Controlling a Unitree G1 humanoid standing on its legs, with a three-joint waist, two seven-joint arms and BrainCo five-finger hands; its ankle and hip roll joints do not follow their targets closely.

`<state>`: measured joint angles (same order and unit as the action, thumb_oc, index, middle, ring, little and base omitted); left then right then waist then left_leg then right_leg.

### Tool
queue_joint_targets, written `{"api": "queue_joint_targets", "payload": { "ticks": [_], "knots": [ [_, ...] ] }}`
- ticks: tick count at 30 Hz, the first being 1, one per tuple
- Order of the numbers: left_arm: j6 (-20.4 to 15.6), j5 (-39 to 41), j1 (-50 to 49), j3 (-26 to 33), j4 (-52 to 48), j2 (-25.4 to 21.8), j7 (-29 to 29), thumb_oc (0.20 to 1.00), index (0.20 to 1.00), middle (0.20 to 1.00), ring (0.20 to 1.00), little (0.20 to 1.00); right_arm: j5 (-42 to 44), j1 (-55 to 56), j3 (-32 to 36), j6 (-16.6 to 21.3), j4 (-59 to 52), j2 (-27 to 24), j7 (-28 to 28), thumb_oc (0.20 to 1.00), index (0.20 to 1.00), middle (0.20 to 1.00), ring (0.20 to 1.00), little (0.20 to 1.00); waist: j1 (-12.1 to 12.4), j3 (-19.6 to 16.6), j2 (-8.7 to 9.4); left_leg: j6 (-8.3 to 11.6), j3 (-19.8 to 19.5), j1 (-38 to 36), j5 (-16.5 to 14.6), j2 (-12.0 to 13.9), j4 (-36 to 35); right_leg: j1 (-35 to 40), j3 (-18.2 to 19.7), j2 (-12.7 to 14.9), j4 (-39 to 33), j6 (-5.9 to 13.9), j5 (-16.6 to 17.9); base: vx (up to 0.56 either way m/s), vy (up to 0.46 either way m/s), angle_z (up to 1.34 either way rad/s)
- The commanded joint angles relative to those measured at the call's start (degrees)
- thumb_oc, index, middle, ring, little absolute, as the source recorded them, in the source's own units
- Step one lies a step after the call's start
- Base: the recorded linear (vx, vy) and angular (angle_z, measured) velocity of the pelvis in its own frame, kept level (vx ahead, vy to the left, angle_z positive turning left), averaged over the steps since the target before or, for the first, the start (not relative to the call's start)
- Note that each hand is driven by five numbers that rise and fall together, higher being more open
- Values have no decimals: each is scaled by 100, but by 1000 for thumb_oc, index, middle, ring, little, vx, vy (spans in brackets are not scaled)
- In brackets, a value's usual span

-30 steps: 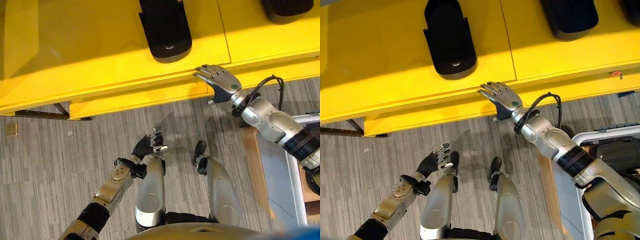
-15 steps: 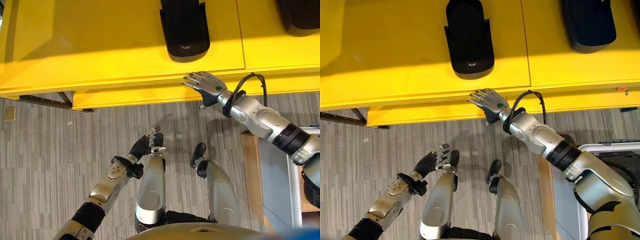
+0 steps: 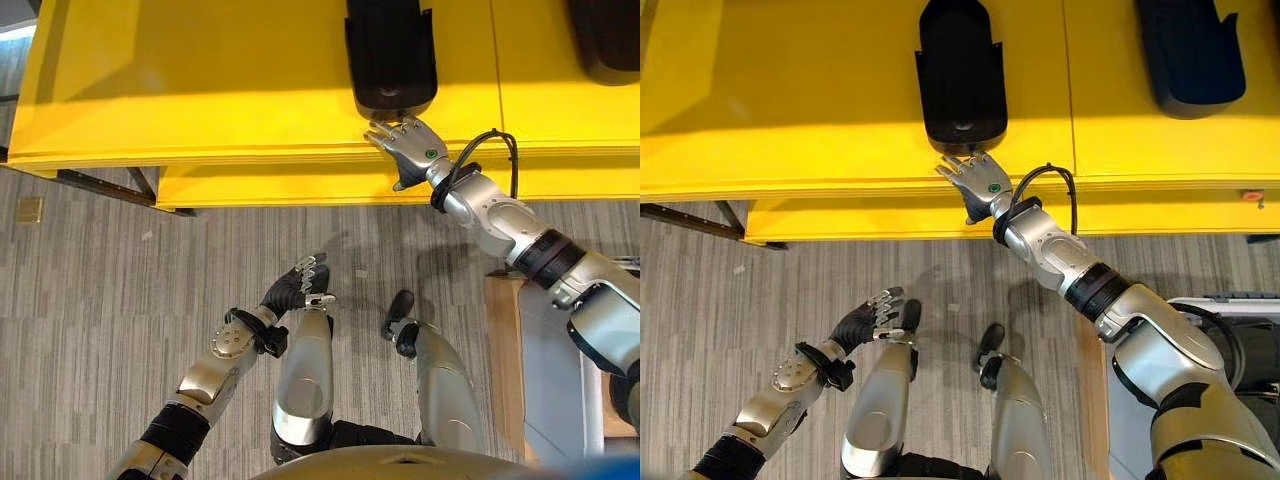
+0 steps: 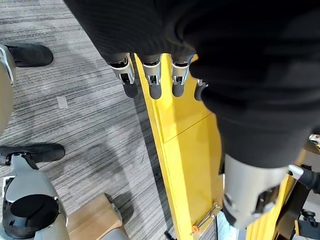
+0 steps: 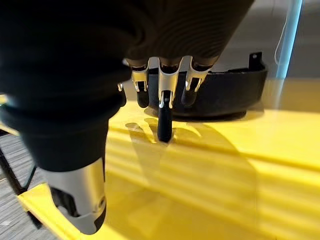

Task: Move parts from the plastic box to the shelf.

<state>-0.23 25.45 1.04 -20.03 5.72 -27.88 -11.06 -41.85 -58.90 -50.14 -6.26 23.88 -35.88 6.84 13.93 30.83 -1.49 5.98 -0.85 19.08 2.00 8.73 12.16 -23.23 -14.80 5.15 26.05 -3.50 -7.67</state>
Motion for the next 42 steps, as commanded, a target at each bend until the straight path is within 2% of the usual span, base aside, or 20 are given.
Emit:
{"api": "queue_joint_targets", "payload": {
  "ticks": [1,9,17,24,31,42],
  "knots": [
    [-55,-94,-317,-64,-471,-129,-120,1000,1000,1000,1000,1000,-205,-254,-52,-398,456,-20,-52,1000,1000,1000,1000,1000,82,-249,-8,-160,-22,-4,379,12,-236,345,62,234,338,608,-139,4,-2,3],
    [57,-136,-278,-63,-512,-126,-186,1000,1000,1000,1000,1000,-261,-498,-190,-607,1008,142,-233,1000,1000,1000,1000,1000,192,-256,-24,-154,-52,-14,388,-3,-242,373,3,260,378,611,-156,9,-3,4],
    [124,-206,-256,-61,-507,-131,-283,1000,1000,1000,1000,1000,84,-650,-256,-890,1781,344,-30,1000,1000,1000,1000,1000,327,-278,-21,-148,-100,-16,401,-19,-254,441,-84,278,362,615,-154,11,-13,4],
    [175,-258,-240,-96,-528,-149,-348,1000,1000,1000,1000,1000,301,-832,-152,-766,2249,465,195,1000,1000,1000,1000,1000,409,-271,-35,-148,-136,-33,412,-43,-265,491,-143,291,354,625,-146,3,-10,3],
    [209,-239,-203,-182,-561,-120,-274,1000,1000,1000,1000,1000,348,-973,-109,-889,2432,619,243,1000,1000,1000,1000,1000,438,-267,-88,-147,-159,-35,437,-52,-269,516,-171,299,365,615,-152,0,0,0],
    [214,-189,-164,-265,-550,-126,-218,1000,1000,1000,1000,1000,390,-1154,-110,-762,2699,704,329,1000,1000,1000,1000,1000,466,-287,-130,-144,-180,-38,444,-61,-268,525,-191,321,368,626,-149,0,0,0]
  ]
}}
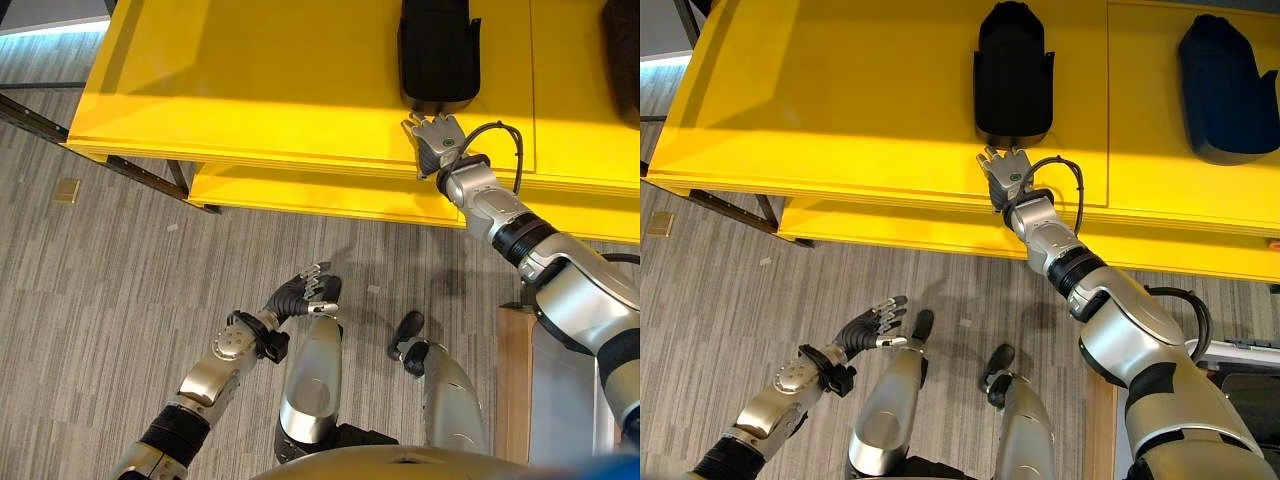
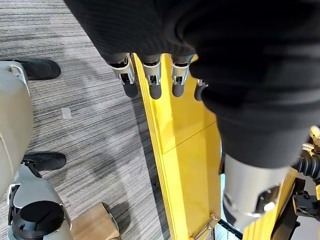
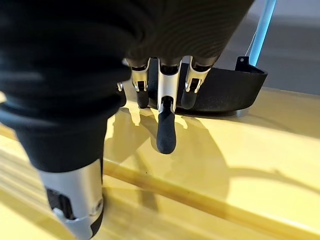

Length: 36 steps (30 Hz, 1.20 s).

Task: Move parts from the plastic box to the shelf.

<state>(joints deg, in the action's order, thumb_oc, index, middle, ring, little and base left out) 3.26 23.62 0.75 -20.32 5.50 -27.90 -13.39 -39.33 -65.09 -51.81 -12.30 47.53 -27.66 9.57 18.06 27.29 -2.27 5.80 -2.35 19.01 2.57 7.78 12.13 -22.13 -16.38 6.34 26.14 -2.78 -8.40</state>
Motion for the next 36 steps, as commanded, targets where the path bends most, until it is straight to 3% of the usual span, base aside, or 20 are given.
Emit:
{"api": "queue_joint_targets", "payload": {
  "ticks": [1,8,11,13,16,20,23,24,26,29,33,36],
  "knots": [
    [-147,-2,-128,-246,-507,-122,9,1000,1000,1000,1000,1000,148,-549,52,-145,342,-104,57,1000,1000,1000,1000,1000,52,66,-51,-126,-31,-31,388,31,-266,416,-33,199,353,552,-73,0,0,0],
    [-195,26,-85,-290,-456,-110,33,1000,1000,1000,1000,1000,387,-614,-3,-205,318,14,63,1000,1000,1000,1000,1000,44,65,-70,-122,-15,-35,403,42,-274,406,-20,205,353,559,-62,-1,6,0],
    [-348,67,-145,-287,-406,-41,105,1000,1000,1000,1000,1000,1650,-307,236,57,32,-22,19,1000,1000,1000,1000,1000,-56,43,-53,-114,17,-98,408,50,-332,454,19,216,259,569,-34,-26,123,1],
    [-392,116,-221,-254,-459,-14,219,1000,1000,1000,1000,1000,1947,124,458,139,-533,-185,-150,1000,1000,1000,1000,1000,-182,41,-34,-126,61,-161,391,67,-348,488,75,233,206,581,-10,-6,116,3],
    [-440,323,-449,22,-683,3,410,1000,1000,1000,1000,1000,2268,1486,1056,9,-2911,-730,-668,1000,1000,1000,1000,1000,-617,50,55,-161,237,-244,330,135,-322,468,293,228,108,601,51,-49,168,-4],
    [-779,450,-465,115,-461,46,707,1000,1000,1000,1000,1000,2491,2822,1466,701,-5455,-1388,-1322,1000,1000,1000,1000,1000,-1099,-6,207,-198,457,-325,249,218,-322,493,559,148,-124,642,161,-56,89,-37],
    [-929,420,-436,38,-334,80,787,1000,1000,1000,1000,1000,2812,3010,1397,1117,-5881,-1533,-1607,1000,1000,1000,1000,1000,-1165,-33,236,-210,498,-373,220,234,-317,539,610,137,-150,650,156,-37,33,-22],
    [-1016,423,-438,8,-283,79,790,1000,1000,1000,1000,1000,3331,3046,1306,1390,-6103,-1638,-2198,1000,1000,1000,1000,1000,-1175,-62,243,-221,504,-404,199,229,-308,585,637,135,-174,648,150,-40,40,0],
    [-1080,407,-451,-21,-268,34,762,1000,1000,1000,1000,1000,3866,3114,1234,1492,-6383,-1773,-2485,1000,1000,1000,1000,1000,-1170,-85,249,-214,486,-434,197,238,-305,643,631,133,-182,647,134,-14,17,1],
    [-1069,415,-544,-7,-368,-51,656,1000,1000,1000,1000,1000,5327,3385,1562,1743,-6551,-1928,-2417,1000,1000,1000,1000,1000,-1191,-190,274,-227,482,-596,166,208,-335,854,629,139,-338,650,163,12,76,3],
    [-1051,400,-621,38,-443,-47,508,1000,1000,1000,1000,1000,5822,3865,2172,1842,-6674,-1881,-2082,1000,1000,1000,1000,1000,-1302,-269,299,-238,547,-718,109,191,-362,975,676,162,-527,695,228,-12,129,4],
    [-930,321,-620,-52,-534,46,246,1000,1000,1000,1000,1000,6286,4927,3291,1775,-6735,-1499,-1369,1000,1000,1000,1000,1000,-1669,-433,332,-289,794,-876,1,171,-413,1058,908,180,-989,823,498,-77,252,-3]
  ]
}}
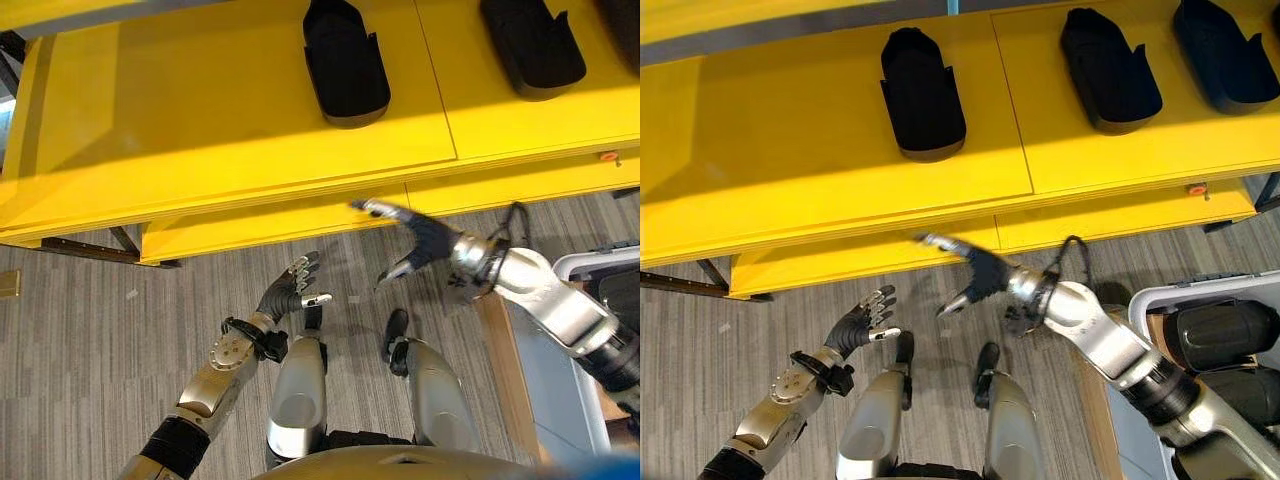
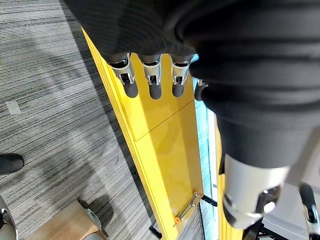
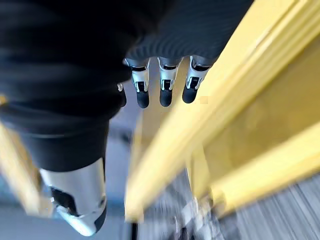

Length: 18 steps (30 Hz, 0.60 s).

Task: Move parts from the plastic box to the shelf.

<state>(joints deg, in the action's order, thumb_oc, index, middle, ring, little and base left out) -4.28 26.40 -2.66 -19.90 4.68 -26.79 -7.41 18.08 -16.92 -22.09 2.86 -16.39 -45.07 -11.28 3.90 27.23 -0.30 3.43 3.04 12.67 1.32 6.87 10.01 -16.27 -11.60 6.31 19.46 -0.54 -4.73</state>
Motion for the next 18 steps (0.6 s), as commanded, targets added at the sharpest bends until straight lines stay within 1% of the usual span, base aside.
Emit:
{"api": "queue_joint_targets", "payload": {
  "ticks": [1,2,3,4,5,6,7,8,9,10,11,12,13,14,15,16,17,18],
  "knots": [
    [-135,27,-260,-130,-464,-45,-375,1000,1000,1000,1000,1000,648,326,529,249,-290,344,901,1000,1000,1000,1000,1000,-360,-460,151,-81,339,-299,86,243,-211,496,536,194,-452,643,216,-95,296,-24],
    [-89,44,-224,-175,-459,-10,-391,1000,1000,1000,1000,1000,717,614,772,347,-208,478,1114,1000,1000,1000,1000,1000,-518,-512,180,-97,439,-354,38,226,-214,511,653,218,-632,712,342,-96,251,-48],
    [-110,73,-189,-214,-439,0,-384,1000,1000,1000,1000,1000,613,830,972,430,-135,613,1213,1000,1000,1000,1000,1000,-658,-531,210,-129,550,-421,-31,210,-198,524,773,250,-786,790,472,-118,234,-55],
    [-142,49,-149,-245,-402,5,-464,1000,1000,1000,1000,1000,527,942,1063,471,-96,682,1432,1000,1000,1000,1000,1000,-745,-547,227,-151,627,-449,-71,205,-193,518,852,266,-876,839,560,-150,210,-53],
    [-128,27,-38,-336,-380,24,-418,1000,1000,1000,1000,1000,482,1132,1222,499,-64,791,1573,1000,1000,1000,1000,1000,-902,-578,270,-203,783,-472,-165,174,-174,478,1000,319,-1083,940,766,-162,199,-56],
    [-104,-31,43,-419,-371,39,-409,1000,1000,1000,1000,1000,513,1256,1322,451,-23,875,1725,1000,1000,1000,1000,1000,-998,-562,300,-246,903,-511,-276,163,-115,483,1075,381,-1202,1017,892,-138,195,-55],
    [-65,-25,119,-503,-375,43,-313,1000,1000,1000,1000,1000,604,1328,1396,413,39,970,1730,1000,1000,1000,1000,1000,-1080,-552,339,-279,1039,-552,-373,158,-63,496,1091,453,-1346,1088,1033,-103,270,-68],
    [-129,53,113,-623,-249,138,-30,1000,1000,1000,1000,1000,627,1521,1528,342,223,1233,1673,1000,1000,1000,1000,1000,-1214,-581,453,-338,1527,-746,-605,140,47,497,855,725,-1684,1280,1498,9,289,-66],
    [-103,32,70,-629,-255,190,94,1000,1000,1000,1000,1000,660,1551,1549,266,296,1306,1612,1000,1000,1000,1000,1000,-1208,-587,446,-313,1704,-911,-822,172,81,573,572,815,-1777,1373,1562,11,318,-107],
    [-178,81,-1,-614,-194,268,348,1000,1000,1000,1000,1000,583,1548,1514,235,405,1420,1381,1000,1000,1000,1000,1000,-1166,-593,489,-283,2228,-1114,-860,272,88,575,-117,959,-1755,1425,1711,24,192,-155],
    [-189,71,-36,-613,-166,306,399,1000,1000,1000,1000,1000,497,1548,1502,223,440,1469,1350,1000,1000,1000,1000,1000,-1143,-597,501,-280,2401,-1187,-865,309,82,560,-325,1014,-1694,1427,1763,-71,120,-200],
    [-222,40,-83,-639,-128,361,475,1000,1000,1000,1000,1000,366,1558,1480,233,493,1544,1436,1000,1000,1000,1000,1000,-1127,-591,504,-310,2567,-1275,-890,323,71,511,-467,1127,-1510,1408,1808,-64,26,-251],
    [-231,14,-107,-659,-92,381,489,1000,1000,1000,1000,1000,337,1593,1474,213,510,1573,1501,1000,1000,1000,1000,1000,-1128,-596,501,-338,2603,-1289,-904,311,69,480,-417,1170,-1342,1383,1780,-58,-17,-200],
    [-290,4,-168,-699,18,399,480,1000,1000,1000,1000,1000,307,1725,1481,186,528,1624,1718,1000,1000,1000,1000,1000,-1178,-626,462,-414,2576,-1237,-898,305,95,444,-226,1179,-895,1286,1606,-44,-43,-132],
    [-364,-1,-226,-699,119,387,435,1000,1000,1000,1000,1000,240,1819,1515,182,563,1658,1826,1000,1000,1000,1000,1000,-1188,-649,423,-465,2577,-1164,-862,338,130,456,-163,1161,-504,1189,1381,-81,-54,-35],
    [-432,2,-280,-667,183,353,399,1000,1000,1000,1000,1000,221,1861,1544,189,599,1681,1977,1000,1000,1000,1000,1000,-1161,-670,350,-505,2622,-1083,-775,437,147,514,-209,1140,-62,1032,984,-117,-67,-14],
    [-469,25,-292,-629,197,320,377,1000,1000,1000,1000,1000,253,1840,1584,190,620,1671,2071,1000,1000,1000,1000,1000,-1122,-688,315,-499,2636,-1005,-730,507,182,588,-236,1115,92,912,659,-121,-91,-9],
    [-477,43,-283,-610,193,301,367,1000,1000,1000,1000,1000,259,1813,1611,184,626,1658,2104,1000,1000,1000,1000,1000,-1100,-691,302,-486,2634,-954,-713,539,211,652,-251,1092,89,862,536,-159,-267,-38]
  ]
}}
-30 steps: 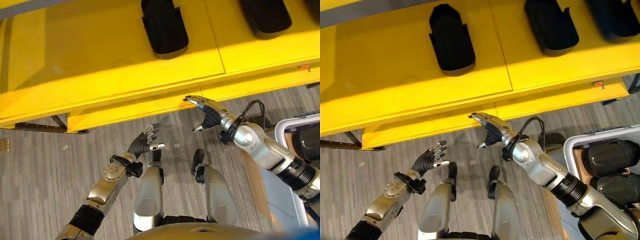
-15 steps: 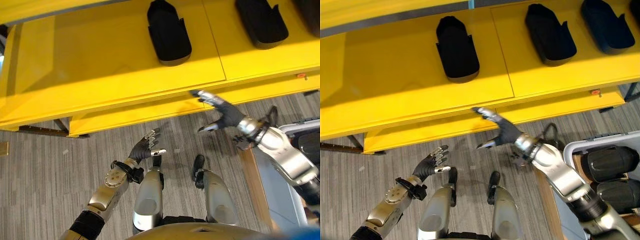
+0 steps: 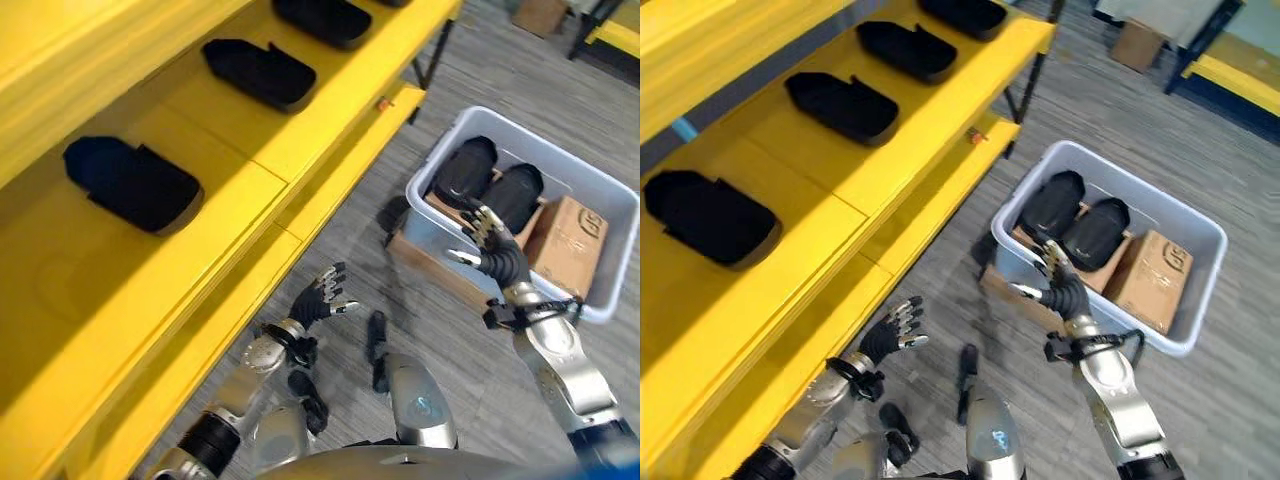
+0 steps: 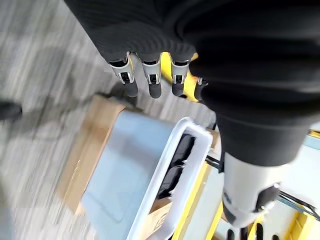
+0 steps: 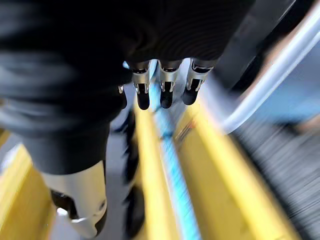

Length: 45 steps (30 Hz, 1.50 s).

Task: Move parts from the plastic box to the shelf.

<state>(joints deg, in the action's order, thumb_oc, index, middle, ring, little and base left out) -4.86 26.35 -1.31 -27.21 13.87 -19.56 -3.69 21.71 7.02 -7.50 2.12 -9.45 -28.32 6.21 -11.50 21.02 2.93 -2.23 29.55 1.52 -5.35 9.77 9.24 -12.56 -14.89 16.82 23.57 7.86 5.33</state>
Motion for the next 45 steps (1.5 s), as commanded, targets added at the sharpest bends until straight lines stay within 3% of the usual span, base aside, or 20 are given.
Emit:
{"api": "queue_joint_targets", "payload": {
  "ticks": [1,3,5,10,15,18,20,21,22,24,27,28,32,34,37,39,41,44,45],
  "knots": [
    [-358,132,-301,202,-805,-522,-25,1000,1000,1000,1000,1000,-178,-719,251,226,-86,-104,497,1000,1000,1000,1000,1000,499,-31,6,181,-79,490,-28,317,510,587,64,-138,-682,-14,-694,-121,-372,-38],
    [-355,126,-192,285,-788,-470,-11,1000,1000,1000,1000,1000,-253,-831,335,120,-138,-211,808,1000,1000,1000,1000,1000,464,22,63,336,-135,645,148,393,492,694,185,-406,-1193,67,-725,-108,-467,-40],
    [-282,74,-111,298,-881,-408,-80,1000,1000,1000,1000,1000,-284,-859,429,-31,-229,-269,951,1000,1000,1000,1000,1000,435,45,50,434,-136,605,292,414,318,655,158,-511,-1262,61,-741,-60,-319,-49],
    [-85,-109,-73,176,-1154,-275,-210,1000,1000,1000,1000,1000,-250,-985,634,-254,-125,-521,1170,1000,1000,1000,1000,1000,263,16,-41,661,-69,401,712,585,-155,549,25,-790,-1186,-223,-884,9,-279,-23],
    [-36,-183,53,96,-1140,-255,-183,1000,1000,1000,1000,1000,-95,-1201,603,-358,84,-618,1284,1000,1000,1000,1000,1000,152,-53,-169,841,-103,225,1060,765,-618,404,-2,-988,-1018,-373,-1020,19,-271,-12],
    [-36,-245,174,46,-1061,-248,-115,1000,1000,1000,1000,1000,41,-1386,506,-421,268,-568,1339,1000,1000,1000,1000,1000,118,-116,-204,875,-222,153,1129,854,-711,242,84,-1087,-685,-480,-1218,37,-254,-11],
    [-212,-137,178,95,-938,-246,142,1000,1000,1000,1000,1000,273,-1528,312,-378,529,-392,1133,1000,1000,1000,1000,1000,150,-253,-151,874,-892,2,1069,846,-451,51,408,-1191,-361,-599,-1345,99,-243,-52],
    [-331,-35,157,179,-937,-247,373,1000,1000,1000,1000,1000,200,-1681,38,-337,715,-230,879,1000,1000,1000,1000,1000,346,-267,-161,739,-1771,227,1101,559,-36,-4,717,-1338,-407,-719,-1214,190,-215,-183],
    [-308,-61,122,275,-1030,-215,451,1000,1000,1000,1000,1000,116,-1742,-212,-299,851,-53,781,1000,1000,1000,1000,1000,549,-201,-185,547,-2354,510,978,41,416,168,1024,-1485,-605,-768,-1107,201,-198,-229],
    [-237,-98,67,347,-1119,-221,332,1000,1000,1000,1000,1000,83,-1725,-343,-313,868,69,797,1000,1000,1000,1000,1000,642,-176,-225,500,-2526,669,967,-200,340,299,1176,-1605,-737,-736,-1038,186,-79,-171],
    [-230,-122,32,362,-1115,-220,200,1000,1000,1000,1000,1000,23,-1707,-440,-335,868,158,814,1000,1000,1000,1000,1000,690,-152,-269,627,-2610,934,1341,-211,78,448,1262,-1697,-884,-723,-1009,138,90,-43],
    [-271,-110,1,349,-1019,-216,167,1000,1000,1000,1000,1000,118,-1740,-611,-419,886,204,753,1000,1000,1000,1000,1000,776,-133,-295,734,-2956,1213,1721,-127,-371,596,1452,-1757,-904,-733,-1078,216,221,-3],
    [-291,-127,-51,345,-837,-199,155,1000,1000,1000,1000,1000,273,-1660,-733,-488,889,237,638,1000,1000,1000,1000,1000,860,-77,-275,743,-3220,1514,1804,30,-856,804,1681,-1728,-706,-755,-1263,248,214,-55],
    [-373,-177,-26,360,-682,-279,155,1000,1000,1000,1000,1000,388,-1806,-826,-506,1006,235,457,1000,1000,1000,1000,1000,946,-71,-340,702,-3479,1509,1614,-76,-683,811,1881,-1729,-383,-746,-1533,216,317,-57],
    [-312,-287,8,328,-632,-281,27,1000,1000,1000,1000,1000,558,-1740,-775,-546,951,232,540,1000,1000,1000,1000,1000,899,-82,-378,686,-3290,1340,1488,-56,-497,773,1790,-1703,-270,-763,-1599,132,198,-112],
    [-272,-276,120,226,-546,-303,-57,1000,1000,1000,1000,1000,580,-1703,-746,-560,897,251,641,1000,1000,1000,1000,1000,837,-130,-382,622,-3082,1110,1283,-181,-455,734,1666,-1651,-390,-711,-1484,145,215,-67],
    [-181,-388,210,136,-531,-315,-38,1000,1000,1000,1000,1000,658,-1736,-813,-567,880,383,679,1000,1000,1000,1000,1000,880,-190,-354,468,-2726,794,1039,-454,-530,651,1275,-1430,-770,-550,-1116,135,175,-28],
    [-139,-296,198,261,-713,-425,258,1000,1000,1000,1000,1000,906,-2135,-1003,-579,1057,567,648,1000,1000,1000,1000,1000,1135,-100,-361,444,-2174,726,967,-359,-553,443,604,-1124,-790,-419,-1003,-5,21,-59],
    [-150,-282,203,263,-708,-421,278,1000,1000,1000,1000,1000,925,-2172,-1017,-571,1076,581,656,1000,1000,1000,1000,1000,1146,-87,-362,449,-2159,746,963,-350,-530,421,594,-1127,-779,-426,-1007,-23,-73,-107]
  ]
}}
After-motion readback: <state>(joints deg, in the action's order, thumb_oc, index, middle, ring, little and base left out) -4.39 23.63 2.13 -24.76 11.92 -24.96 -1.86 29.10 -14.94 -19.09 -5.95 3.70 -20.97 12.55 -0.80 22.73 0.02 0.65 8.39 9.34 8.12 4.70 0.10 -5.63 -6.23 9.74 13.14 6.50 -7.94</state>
